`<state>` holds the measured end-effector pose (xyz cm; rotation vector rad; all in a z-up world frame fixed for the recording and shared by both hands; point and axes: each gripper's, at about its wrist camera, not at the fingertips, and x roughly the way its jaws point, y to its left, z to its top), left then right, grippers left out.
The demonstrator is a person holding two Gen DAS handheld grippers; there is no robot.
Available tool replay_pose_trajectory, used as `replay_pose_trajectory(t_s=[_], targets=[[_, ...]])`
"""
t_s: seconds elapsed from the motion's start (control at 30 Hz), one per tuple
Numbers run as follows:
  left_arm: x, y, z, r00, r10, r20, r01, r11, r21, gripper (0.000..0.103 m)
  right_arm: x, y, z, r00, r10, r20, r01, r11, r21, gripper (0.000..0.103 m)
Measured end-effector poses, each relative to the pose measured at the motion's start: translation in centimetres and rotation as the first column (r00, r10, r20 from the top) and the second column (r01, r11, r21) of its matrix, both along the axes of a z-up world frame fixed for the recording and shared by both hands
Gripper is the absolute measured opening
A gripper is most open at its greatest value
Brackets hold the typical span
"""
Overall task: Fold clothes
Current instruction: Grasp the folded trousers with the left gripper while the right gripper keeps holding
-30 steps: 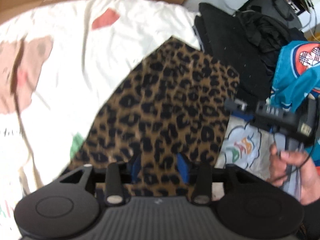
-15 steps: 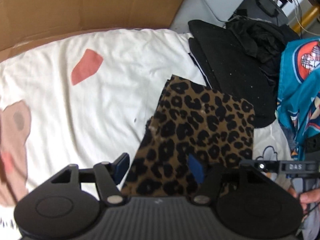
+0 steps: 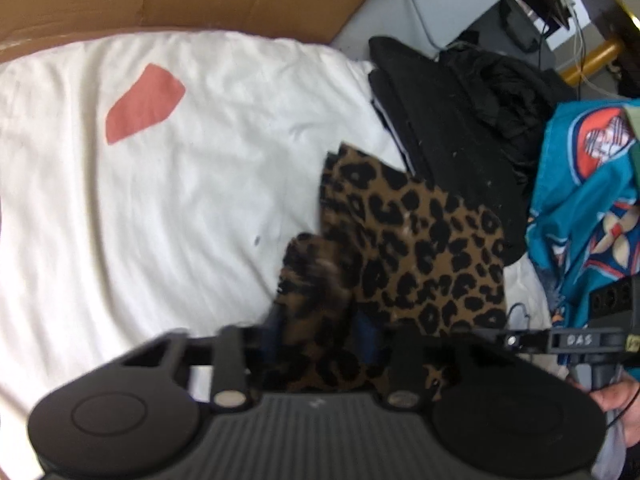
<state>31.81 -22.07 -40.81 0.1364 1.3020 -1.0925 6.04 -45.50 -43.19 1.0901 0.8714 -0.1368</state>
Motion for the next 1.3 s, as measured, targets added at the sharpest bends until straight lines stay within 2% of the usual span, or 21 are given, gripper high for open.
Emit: replay_pose_trajectory(t_s=[0.1, 0.23, 0.4, 0.57, 0.6, 0.67, 0.77, 0.9, 1.13, 1.23, 1.3], targets=[[0.6, -0.4, 0.0, 0.999, -0.043, 0.0, 0.043, 0.999, 0.008, 0.033, 0.1, 0.0, 0.2, 1.0, 0.001, 0.005, -0.001, 1.0, 0.008, 0.006], [1.4, -1.0, -0.6, 0.999, -0.043, -0.023, 0.044, 0.999, 0.026, 0.053, 0.3, 0.0, 0.0, 1.0, -0.007, 0.004, 0.007, 1.0, 0.027, 0.011], [2.3, -1.4, -1.9, 0.994, -0.032, -0.102, 0.032, 0.999, -0.004, 0.055, 0.2, -0.3, -0.5, 1.0, -0.017, 0.012, 0.016, 0.999, 0.034, 0.012], [2.3, -1.7, -2.6, 0.991, -0.038, -0.13, 0.031, 0.998, -0.055, 0.06, 0.4, -0.3, -1.1, 0.999, -0.035, 0.019, 0.034, 0.998, 0.045, 0.013], [2.4, -1.7, -2.6, 0.991, -0.039, -0.131, 0.032, 0.998, -0.059, 0.058, 0.5, -0.2, -1.1, 0.999, -0.034, 0.021, 0.033, 0.998, 0.044, 0.013], [2.5, -1.7, -2.5, 0.99, -0.043, -0.133, 0.034, 0.997, -0.068, 0.044, 0.6, -0.1, -0.9, 0.999, -0.027, 0.029, 0.026, 0.999, 0.035, 0.011], [2.9, -1.3, -1.9, 0.99, -0.057, -0.132, 0.046, 0.995, -0.087, 0.032, 0.8, 0.1, -0.1, 0.999, -0.007, 0.046, 0.006, 1.0, 0.013, 0.008], [3.0, -1.4, -1.8, 0.988, -0.07, -0.138, 0.059, 0.995, -0.078, 0.034, 0.9, 0.0, 0.2, 0.999, 0.0, 0.048, 0.0, 1.0, 0.003, 0.007], [3.1, -2.2, -2.9, 0.982, -0.087, -0.17, 0.074, 0.994, -0.086, 0.048, 1.0, -0.1, -0.1, 1.0, -0.008, 0.026, 0.008, 1.0, 0.015, 0.012], [2.9, -2.3, -3.2, 0.98, -0.103, -0.173, 0.086, 0.991, -0.102, 0.048, 1.1, 0.0, -0.2, 1.0, -0.009, 0.021, 0.009, 1.0, 0.016, 0.012], [3.0, -2.3, -3.2, 0.979, -0.105, -0.174, 0.087, 0.99, -0.109, 0.042, 1.3, 0.0, -0.4, 1.0, -0.012, 0.016, 0.012, 1.0, 0.014, 0.012]])
